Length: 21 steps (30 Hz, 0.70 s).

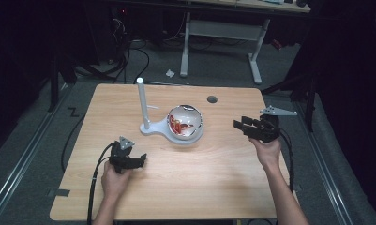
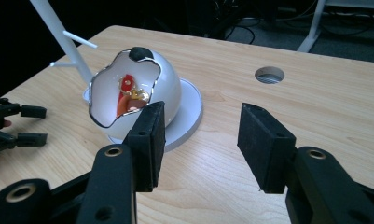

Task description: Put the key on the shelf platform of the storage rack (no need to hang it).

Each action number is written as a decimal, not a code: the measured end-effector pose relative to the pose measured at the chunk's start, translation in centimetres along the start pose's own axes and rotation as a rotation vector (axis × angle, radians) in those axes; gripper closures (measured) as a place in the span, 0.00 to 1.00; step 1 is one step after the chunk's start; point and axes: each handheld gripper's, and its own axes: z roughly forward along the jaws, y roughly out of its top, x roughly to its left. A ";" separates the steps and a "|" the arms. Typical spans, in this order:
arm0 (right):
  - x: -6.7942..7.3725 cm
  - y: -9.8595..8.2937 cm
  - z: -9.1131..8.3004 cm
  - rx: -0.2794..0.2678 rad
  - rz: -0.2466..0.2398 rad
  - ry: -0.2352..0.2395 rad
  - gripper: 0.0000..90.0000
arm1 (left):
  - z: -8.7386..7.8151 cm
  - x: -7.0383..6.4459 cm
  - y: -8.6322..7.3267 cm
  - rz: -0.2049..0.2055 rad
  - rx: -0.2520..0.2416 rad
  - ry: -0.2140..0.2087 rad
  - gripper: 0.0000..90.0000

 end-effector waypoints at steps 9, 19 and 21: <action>0.4 -0.4 -1.2 -0.025 -0.009 -0.005 0.57 | 0.0 0.0 0.0 0.000 0.000 0.000 0.19; 0.1 -2.5 -2.0 -0.016 0.018 -0.023 0.57 | 0.0 0.0 0.0 0.000 0.000 0.000 0.19; 0.0 -2.8 -2.1 -0.018 0.024 -0.025 0.57 | 0.0 0.0 0.0 0.000 0.000 0.000 0.19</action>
